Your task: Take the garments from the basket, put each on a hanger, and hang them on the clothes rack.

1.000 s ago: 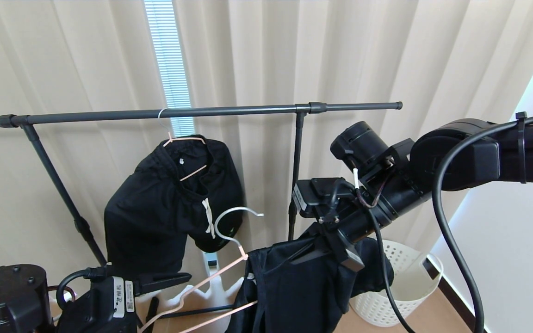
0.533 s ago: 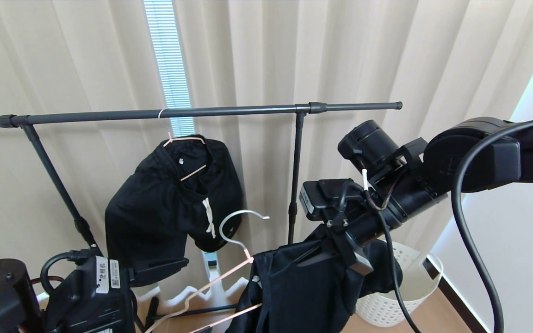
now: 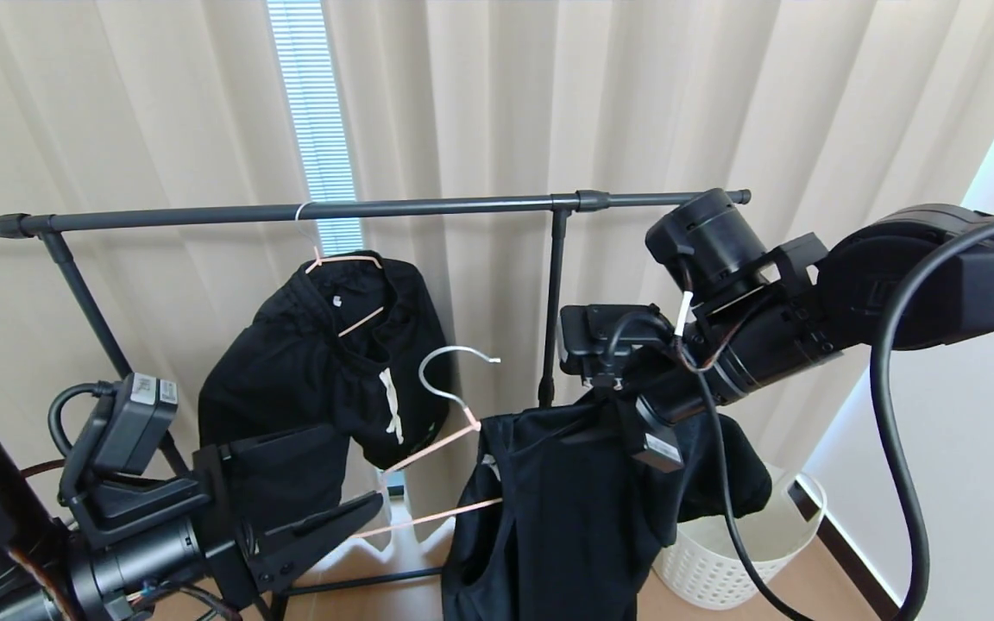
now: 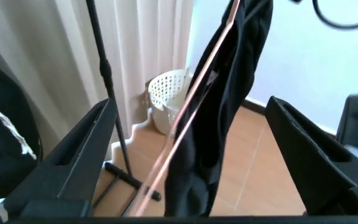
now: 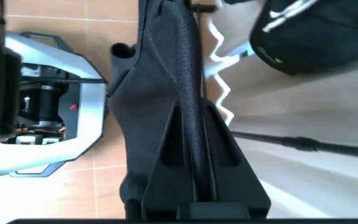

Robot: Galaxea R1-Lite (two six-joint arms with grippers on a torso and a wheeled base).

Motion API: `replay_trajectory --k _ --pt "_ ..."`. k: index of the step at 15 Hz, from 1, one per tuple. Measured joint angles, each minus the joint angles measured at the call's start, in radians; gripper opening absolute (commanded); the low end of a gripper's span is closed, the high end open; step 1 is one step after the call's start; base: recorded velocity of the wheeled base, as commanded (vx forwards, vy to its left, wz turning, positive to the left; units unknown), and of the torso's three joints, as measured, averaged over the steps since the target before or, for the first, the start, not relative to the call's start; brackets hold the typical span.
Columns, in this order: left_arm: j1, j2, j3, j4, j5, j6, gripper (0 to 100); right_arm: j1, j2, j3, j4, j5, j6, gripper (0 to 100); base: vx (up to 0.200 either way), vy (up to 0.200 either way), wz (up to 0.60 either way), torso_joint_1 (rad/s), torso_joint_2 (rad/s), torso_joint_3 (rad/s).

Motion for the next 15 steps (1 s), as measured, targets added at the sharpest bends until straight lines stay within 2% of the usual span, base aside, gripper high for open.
replay_trajectory --k 2,3,5,7,9,10,13,15 --pt "0.01 0.001 -0.043 0.039 0.0 -0.068 100 -0.003 -0.021 0.015 -0.04 -0.027 0.024 0 0.0 0.0 0.0 0.0 0.0 0.0" --pt "0.018 0.002 -0.064 0.092 0.001 -0.081 100 -0.007 -0.043 0.037 -0.089 -0.046 0.049 0 0.0 0.0 0.0 0.0 0.0 0.0" --pt "0.022 0.006 -0.087 0.137 0.002 -0.064 100 -0.011 -0.095 0.111 -0.204 -0.092 0.111 0 0.0 0.0 0.0 0.0 0.0 0.0" --pt "0.012 0.019 -0.082 0.147 0.014 0.008 100 -0.012 -0.137 0.213 -0.39 -0.127 0.16 0 0.0 0.0 0.0 0.0 0.0 0.0" --pt "-0.025 0.041 -0.076 0.147 0.102 0.038 100 -0.01 -0.175 0.349 -0.6 -0.159 0.194 0 0.0 0.0 0.0 0.0 0.0 0.0" --pt "-0.05 0.056 -0.074 0.147 0.156 0.053 100 -0.009 -0.193 0.401 -0.657 -0.167 0.202 0 0.0 0.0 0.0 0.0 0.0 0.0" --pt "-0.166 0.12 -0.08 0.141 0.37 0.089 100 0.0 -0.23 0.46 -0.685 -0.17 0.209 0 0.0 0.0 0.0 0.0 0.0 0.0" --pt "-0.234 0.166 -0.098 0.136 0.484 0.088 100 0.005 -0.244 0.471 -0.686 -0.17 0.209 0 0.0 0.0 0.0 0.0 0.0 0.0"
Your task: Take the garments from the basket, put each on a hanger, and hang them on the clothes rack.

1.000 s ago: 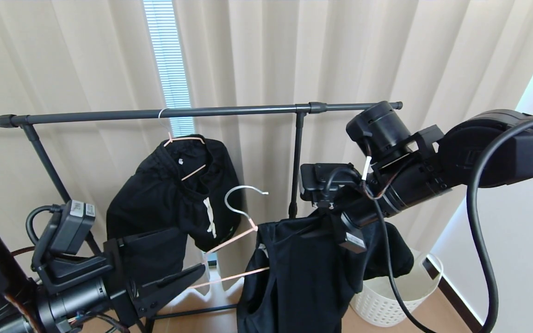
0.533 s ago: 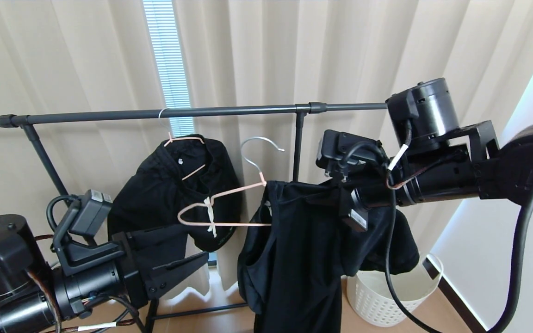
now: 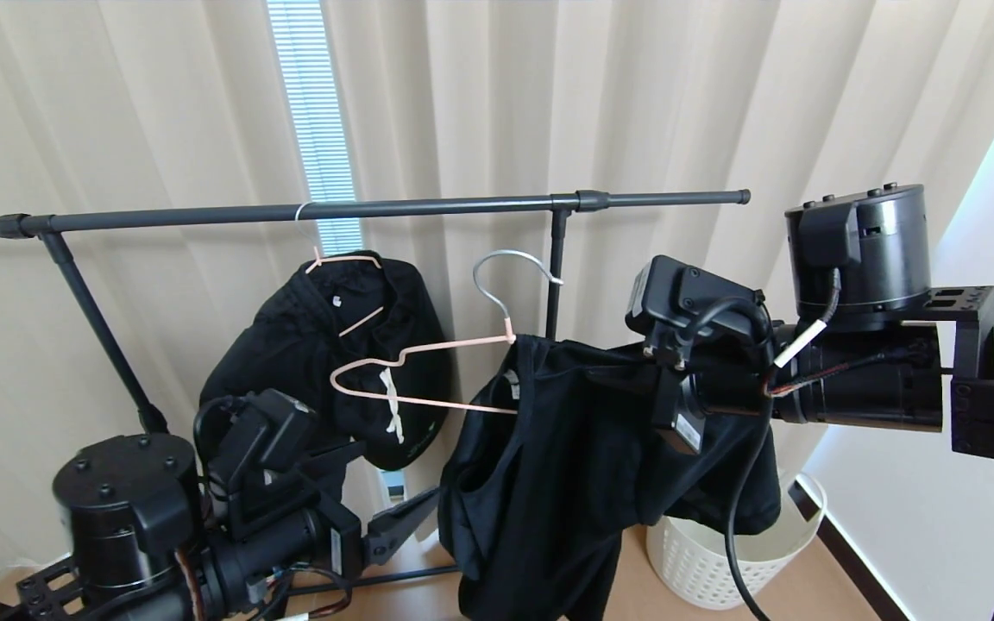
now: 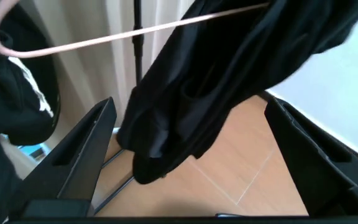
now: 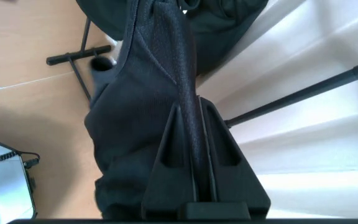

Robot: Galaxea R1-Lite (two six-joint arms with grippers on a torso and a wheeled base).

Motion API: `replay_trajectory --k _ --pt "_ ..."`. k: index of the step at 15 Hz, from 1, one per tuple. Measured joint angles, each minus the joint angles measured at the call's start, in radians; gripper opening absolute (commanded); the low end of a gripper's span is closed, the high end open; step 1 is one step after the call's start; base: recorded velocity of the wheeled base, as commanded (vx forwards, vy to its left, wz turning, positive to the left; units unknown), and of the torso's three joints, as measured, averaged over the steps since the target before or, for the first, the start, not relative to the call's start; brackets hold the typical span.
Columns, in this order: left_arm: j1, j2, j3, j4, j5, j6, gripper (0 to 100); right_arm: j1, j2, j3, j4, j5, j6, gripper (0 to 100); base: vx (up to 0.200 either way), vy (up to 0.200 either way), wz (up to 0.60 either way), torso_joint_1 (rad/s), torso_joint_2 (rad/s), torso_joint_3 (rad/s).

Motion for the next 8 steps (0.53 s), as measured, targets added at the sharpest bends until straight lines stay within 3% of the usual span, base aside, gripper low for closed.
replay_trajectory --k 5,8 --pt "-0.062 0.082 -0.029 -0.037 0.079 -0.021 100 0.048 -0.013 0.026 -0.009 -0.001 0.06 0 0.0 0.0 0.0 0.0 0.0 0.0" --pt "-0.081 0.114 -0.029 -0.07 0.112 -0.027 100 0.08 -0.015 0.054 -0.093 -0.015 0.119 0 0.0 0.0 0.0 0.0 0.0 0.0"
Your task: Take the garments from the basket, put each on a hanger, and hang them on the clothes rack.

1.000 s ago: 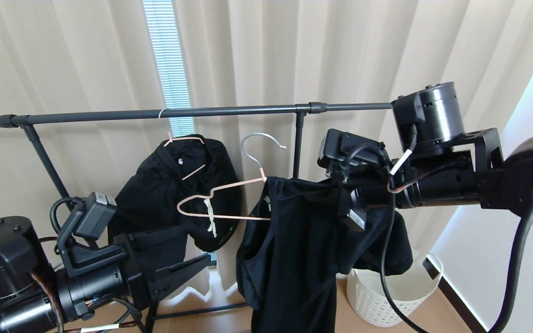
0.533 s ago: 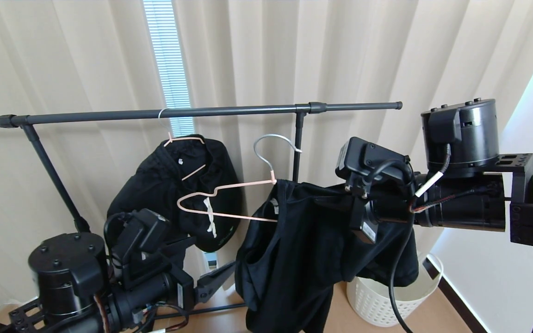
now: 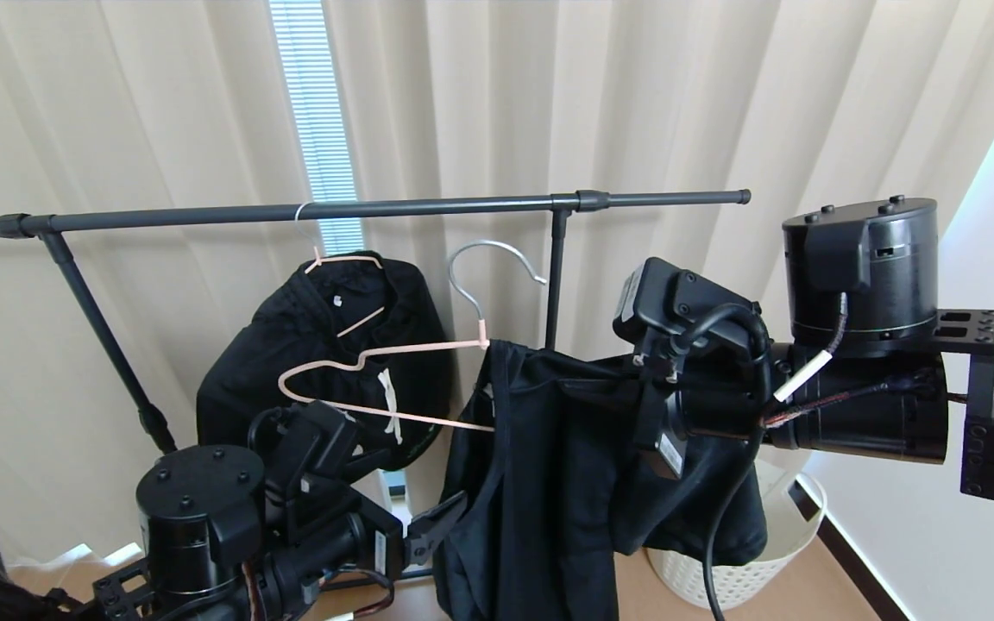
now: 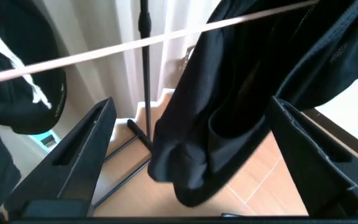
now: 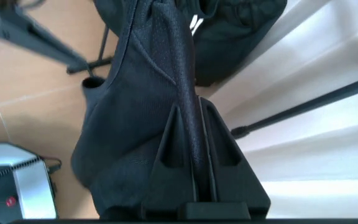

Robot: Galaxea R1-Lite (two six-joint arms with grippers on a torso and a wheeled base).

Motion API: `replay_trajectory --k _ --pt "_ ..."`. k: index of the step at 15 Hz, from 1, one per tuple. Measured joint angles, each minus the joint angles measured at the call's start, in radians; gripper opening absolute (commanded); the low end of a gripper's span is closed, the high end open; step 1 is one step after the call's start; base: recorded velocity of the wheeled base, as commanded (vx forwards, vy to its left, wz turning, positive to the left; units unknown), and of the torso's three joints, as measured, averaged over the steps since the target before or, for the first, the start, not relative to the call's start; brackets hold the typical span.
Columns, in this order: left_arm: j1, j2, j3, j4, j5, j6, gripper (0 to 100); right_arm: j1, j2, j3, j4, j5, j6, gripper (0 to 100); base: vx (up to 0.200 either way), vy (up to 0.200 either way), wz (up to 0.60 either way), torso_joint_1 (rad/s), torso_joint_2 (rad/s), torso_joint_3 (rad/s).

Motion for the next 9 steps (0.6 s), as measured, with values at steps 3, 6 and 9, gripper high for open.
replay_trajectory --k 3,6,9 --pt "-0.016 0.043 0.002 -0.073 0.039 0.0 100 0.02 -0.007 0.021 -0.02 -0.02 0.006 0 0.0 0.0 0.0 0.0 0.0 0.0" --pt "-0.033 0.09 0.02 -0.134 0.061 0.003 100 0.026 -0.022 0.025 -0.022 -0.02 0.006 0 0.0 0.0 0.0 0.0 0.0 0.0" --pt "-0.044 0.108 0.034 -0.135 0.06 0.006 100 0.027 -0.03 0.025 -0.023 -0.021 0.013 0 0.0 0.0 0.0 0.0 0.0 0.0"
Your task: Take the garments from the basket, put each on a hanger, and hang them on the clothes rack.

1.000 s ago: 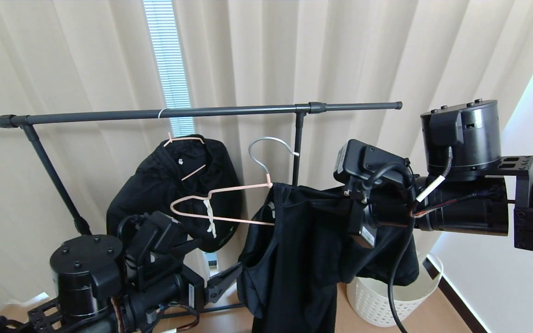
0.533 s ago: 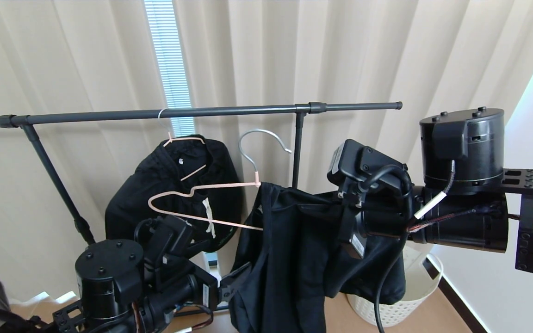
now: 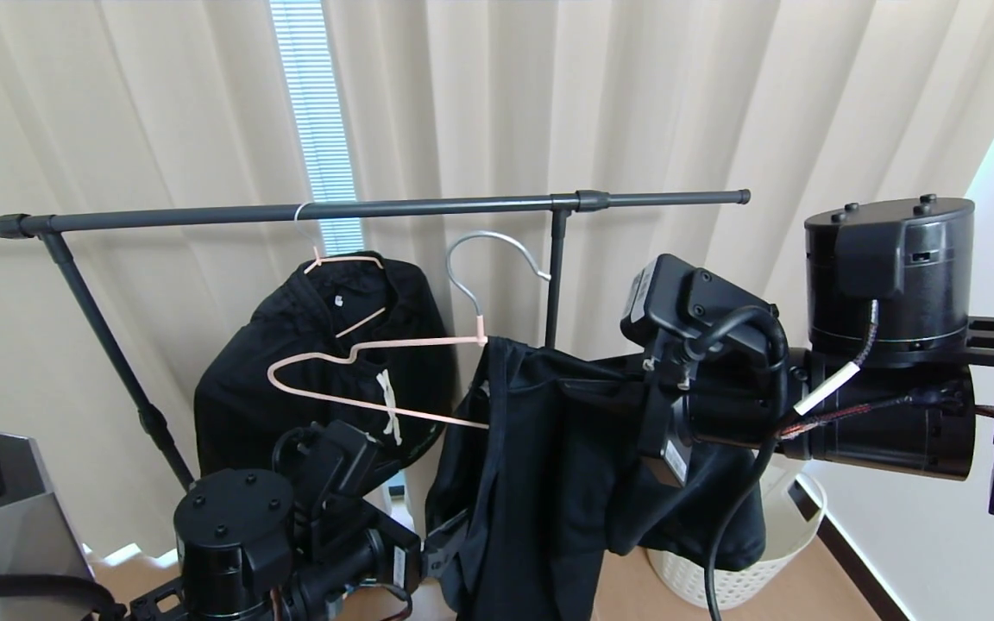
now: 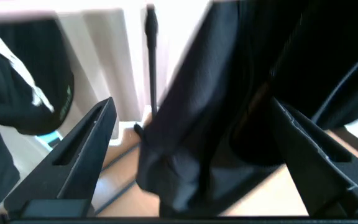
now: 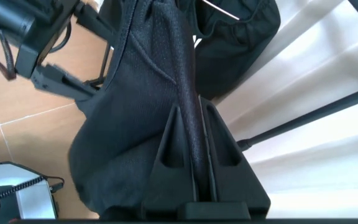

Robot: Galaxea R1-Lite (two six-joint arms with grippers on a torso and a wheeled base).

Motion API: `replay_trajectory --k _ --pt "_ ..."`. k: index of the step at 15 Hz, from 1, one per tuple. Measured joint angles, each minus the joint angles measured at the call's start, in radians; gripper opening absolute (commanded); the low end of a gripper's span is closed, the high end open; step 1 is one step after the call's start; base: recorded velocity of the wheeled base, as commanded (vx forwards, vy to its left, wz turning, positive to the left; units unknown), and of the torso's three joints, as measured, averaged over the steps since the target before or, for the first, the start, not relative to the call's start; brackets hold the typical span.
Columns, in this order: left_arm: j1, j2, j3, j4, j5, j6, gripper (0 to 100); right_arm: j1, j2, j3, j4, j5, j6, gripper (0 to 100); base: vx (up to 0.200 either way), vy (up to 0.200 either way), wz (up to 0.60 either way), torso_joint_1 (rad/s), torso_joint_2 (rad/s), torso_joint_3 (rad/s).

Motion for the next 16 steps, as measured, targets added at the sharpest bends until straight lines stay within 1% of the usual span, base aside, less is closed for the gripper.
replay_trajectory --k 8,9,12,16 --pt "-0.002 0.027 0.003 0.0 0.0 0.001 100 0.0 -0.019 -0.013 0.0 0.0 0.013 0 0.0 0.0 0.0 0.0 0.0 0.0" --pt "-0.001 0.03 0.003 0.0 0.0 0.0 0 -0.001 -0.021 -0.011 0.0 0.001 0.014 0 0.0 0.0 0.0 0.0 0.0 0.0" --pt "0.005 0.031 0.0 -0.002 0.001 0.0 0 -0.012 -0.031 -0.002 0.0 0.0 0.031 0 0.0 0.0 0.0 0.0 0.0 0.0" --pt "0.036 0.011 -0.001 -0.003 -0.002 0.017 0 -0.064 -0.04 0.033 -0.001 0.005 0.057 0 0.0 0.0 0.0 0.0 0.0 0.0"
